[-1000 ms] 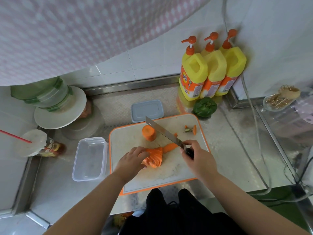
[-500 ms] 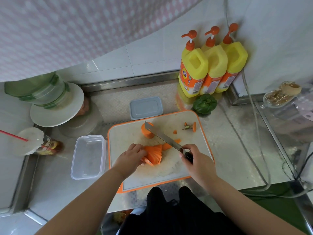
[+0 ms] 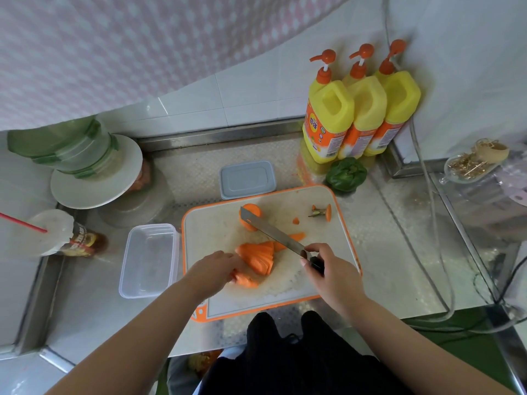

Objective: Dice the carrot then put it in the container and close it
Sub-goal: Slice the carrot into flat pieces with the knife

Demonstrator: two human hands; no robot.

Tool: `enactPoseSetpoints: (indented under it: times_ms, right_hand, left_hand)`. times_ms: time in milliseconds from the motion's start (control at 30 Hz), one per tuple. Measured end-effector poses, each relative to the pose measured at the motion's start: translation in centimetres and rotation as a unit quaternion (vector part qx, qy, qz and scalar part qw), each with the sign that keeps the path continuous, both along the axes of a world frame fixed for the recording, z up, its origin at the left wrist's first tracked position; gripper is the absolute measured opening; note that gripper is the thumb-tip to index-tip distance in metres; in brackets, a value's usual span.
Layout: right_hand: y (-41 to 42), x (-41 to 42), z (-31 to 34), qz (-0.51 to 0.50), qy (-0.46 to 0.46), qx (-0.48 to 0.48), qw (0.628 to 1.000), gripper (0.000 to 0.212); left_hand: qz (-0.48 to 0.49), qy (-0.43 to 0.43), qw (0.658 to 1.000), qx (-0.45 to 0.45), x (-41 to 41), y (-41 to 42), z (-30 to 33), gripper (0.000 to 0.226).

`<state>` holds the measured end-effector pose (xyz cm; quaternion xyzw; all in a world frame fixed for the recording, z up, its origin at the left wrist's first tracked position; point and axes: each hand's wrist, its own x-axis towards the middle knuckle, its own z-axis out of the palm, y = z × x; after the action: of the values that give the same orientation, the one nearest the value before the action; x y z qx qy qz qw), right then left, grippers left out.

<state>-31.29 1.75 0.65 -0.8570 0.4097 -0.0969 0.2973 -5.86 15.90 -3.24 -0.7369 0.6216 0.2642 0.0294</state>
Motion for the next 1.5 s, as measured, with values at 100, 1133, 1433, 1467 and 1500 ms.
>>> enactPoseSetpoints:
  times_ms: [100,1133,1433,1467,1500]
  right_hand:
    - [0.3,0.2,-0.2,0.021,-0.004,0.003,1.000,0.027]
    - [3.7,4.5,-0.5,0.124,0.245,0.139,0.952,0.023]
    - [3.7,4.5,-0.2,0.129,0.247,0.135,0.951,0.023]
    - [3.7,4.5,-0.1,0.130,0.247,0.137,0.950,0.023]
    - [3.7,4.5,-0.1,0.132,0.248,0.140,0.950,0.022]
  left_hand:
    - [0.026,0.029,0.994,0.100,0.0,-0.1,0.2,0.031]
    - [0.166,0.088,0.972,-0.144,-0.9,6.7,-1.6,0.035]
    - [0.138,0.051,0.969,-0.197,-1.8,6.2,-2.5,0.041]
    - [0.139,0.052,0.968,-0.201,-1.8,6.2,-2.5,0.044]
    - [0.140,0.054,0.968,-0.202,-1.9,6.3,-2.4,0.048]
